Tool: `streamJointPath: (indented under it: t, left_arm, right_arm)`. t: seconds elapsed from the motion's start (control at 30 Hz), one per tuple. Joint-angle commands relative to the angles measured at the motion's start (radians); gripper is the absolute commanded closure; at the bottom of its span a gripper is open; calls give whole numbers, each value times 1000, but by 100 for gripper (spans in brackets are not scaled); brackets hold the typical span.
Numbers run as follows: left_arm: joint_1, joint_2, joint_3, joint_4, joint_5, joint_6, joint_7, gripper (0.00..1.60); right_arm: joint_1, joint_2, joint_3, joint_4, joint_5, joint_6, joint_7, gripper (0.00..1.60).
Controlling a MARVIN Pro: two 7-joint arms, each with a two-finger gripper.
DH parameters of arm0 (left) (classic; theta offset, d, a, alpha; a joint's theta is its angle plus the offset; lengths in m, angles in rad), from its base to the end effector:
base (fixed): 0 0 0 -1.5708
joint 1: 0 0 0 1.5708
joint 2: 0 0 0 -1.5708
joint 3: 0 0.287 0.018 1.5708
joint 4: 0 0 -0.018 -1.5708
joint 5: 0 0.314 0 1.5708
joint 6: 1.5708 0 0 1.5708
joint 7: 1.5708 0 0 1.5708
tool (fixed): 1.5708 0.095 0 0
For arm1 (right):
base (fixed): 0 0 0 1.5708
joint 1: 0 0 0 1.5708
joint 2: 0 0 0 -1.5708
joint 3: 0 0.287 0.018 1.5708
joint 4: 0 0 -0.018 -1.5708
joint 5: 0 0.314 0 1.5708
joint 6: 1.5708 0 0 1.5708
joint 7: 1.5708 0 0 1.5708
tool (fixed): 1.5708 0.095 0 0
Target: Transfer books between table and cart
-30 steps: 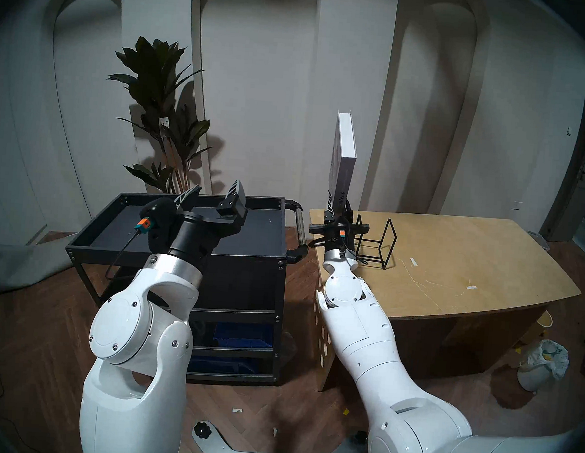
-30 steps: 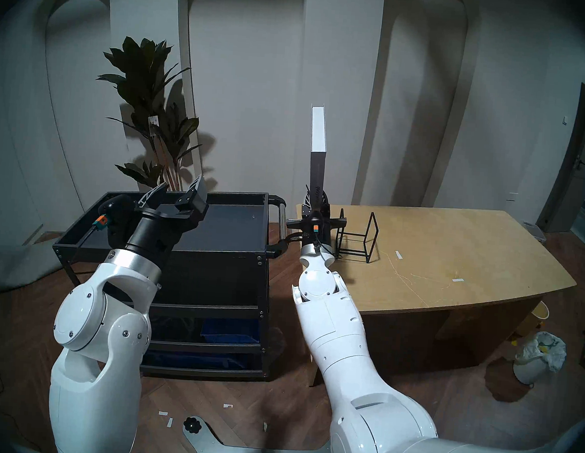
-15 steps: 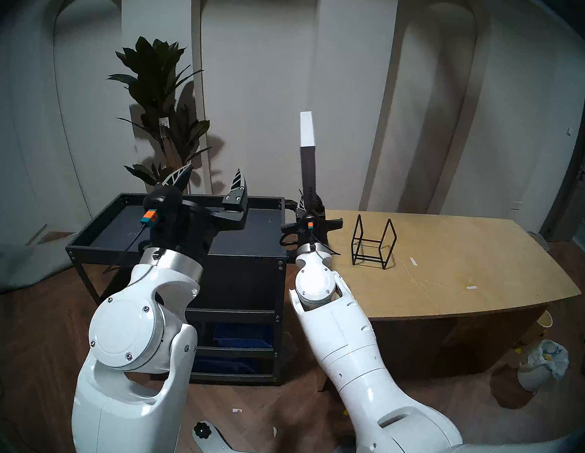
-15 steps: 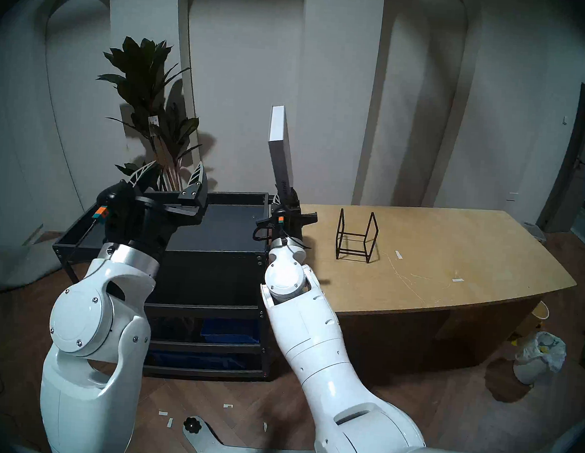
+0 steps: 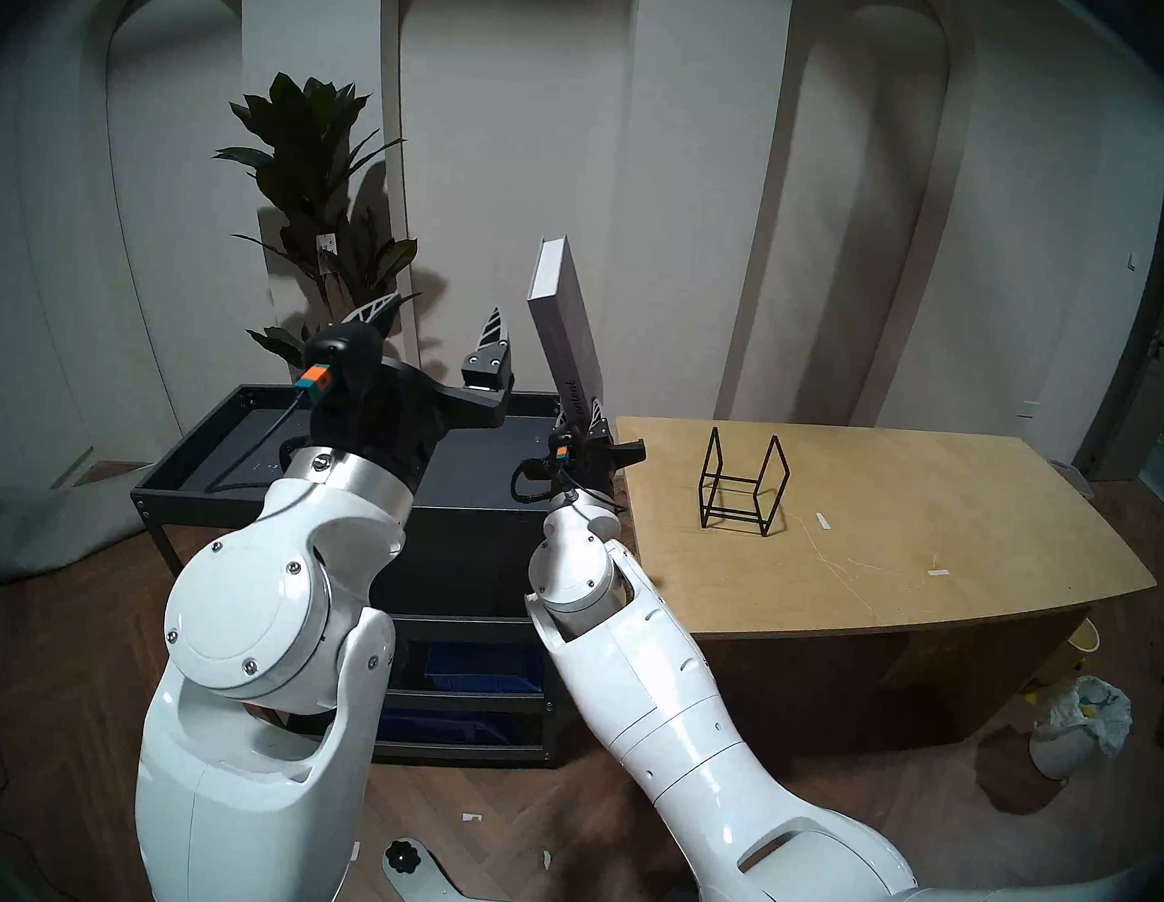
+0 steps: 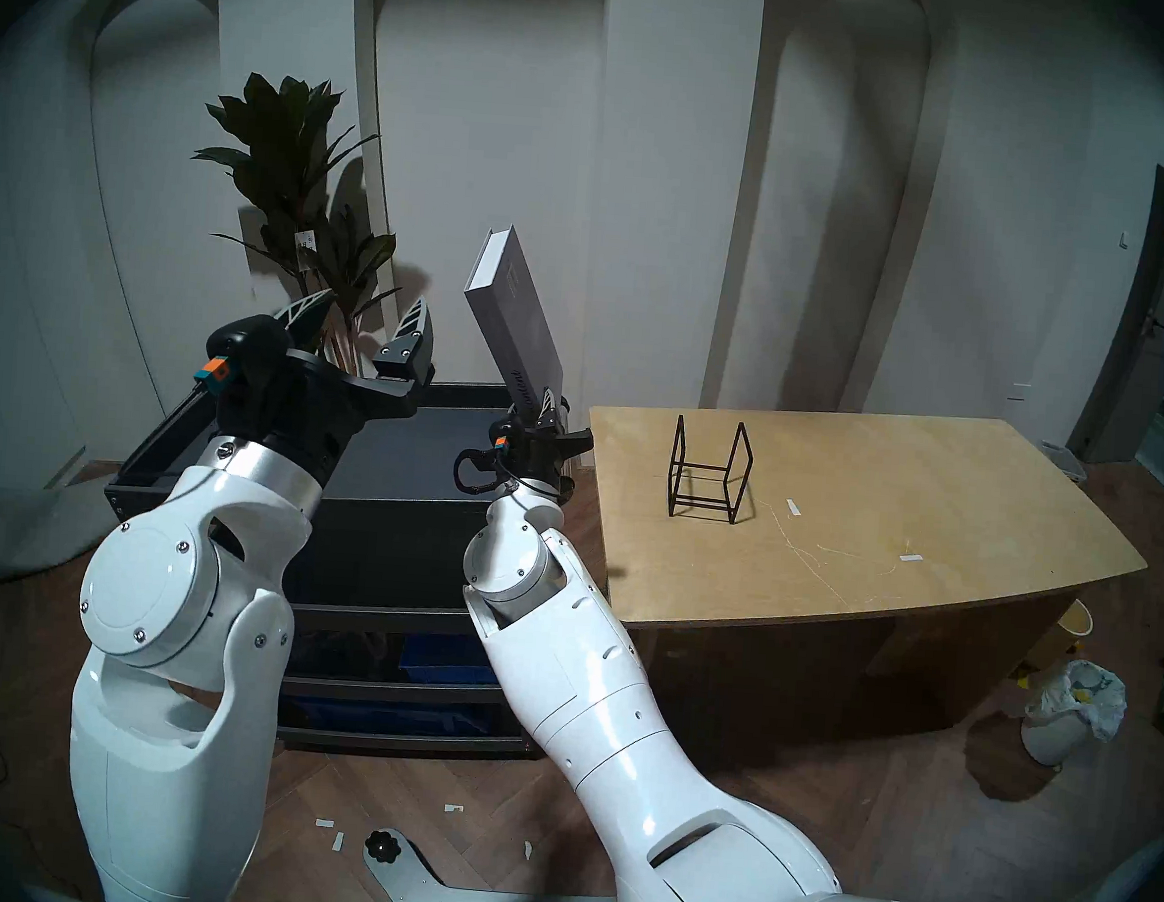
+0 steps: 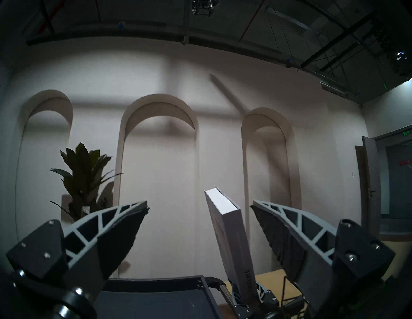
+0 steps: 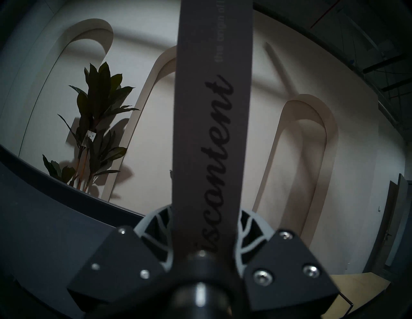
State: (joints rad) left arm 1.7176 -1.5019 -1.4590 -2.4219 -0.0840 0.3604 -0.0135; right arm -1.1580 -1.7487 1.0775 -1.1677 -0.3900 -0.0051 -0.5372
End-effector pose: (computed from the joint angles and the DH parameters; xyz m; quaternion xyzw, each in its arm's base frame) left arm 0.3132 -0.0387 -0.0671 0.5767 -0.0507 0.8116 0.0788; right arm 0.4921 0.2174 -0.2314 0.5986 0.1160 0.7815 0.1322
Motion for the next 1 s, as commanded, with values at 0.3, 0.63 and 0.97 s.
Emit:
streamJointPath:
  t: [0.3,0.63,0.97]
  left_arm:
    - [-155,-16,-90,-22,-156,247,-67,0]
    - [-205,-22,-88,-22,-196,366,-80,0]
    - [-245,-15,-61,15,-168,347,-66,0]
  right_arm:
    - [34,-22,-53,7,-11,-47,-79,160]
    - [55,-36,-73,45,0,-73,-117,160]
    - [63,-41,-101,52,8,-92,-131,160]
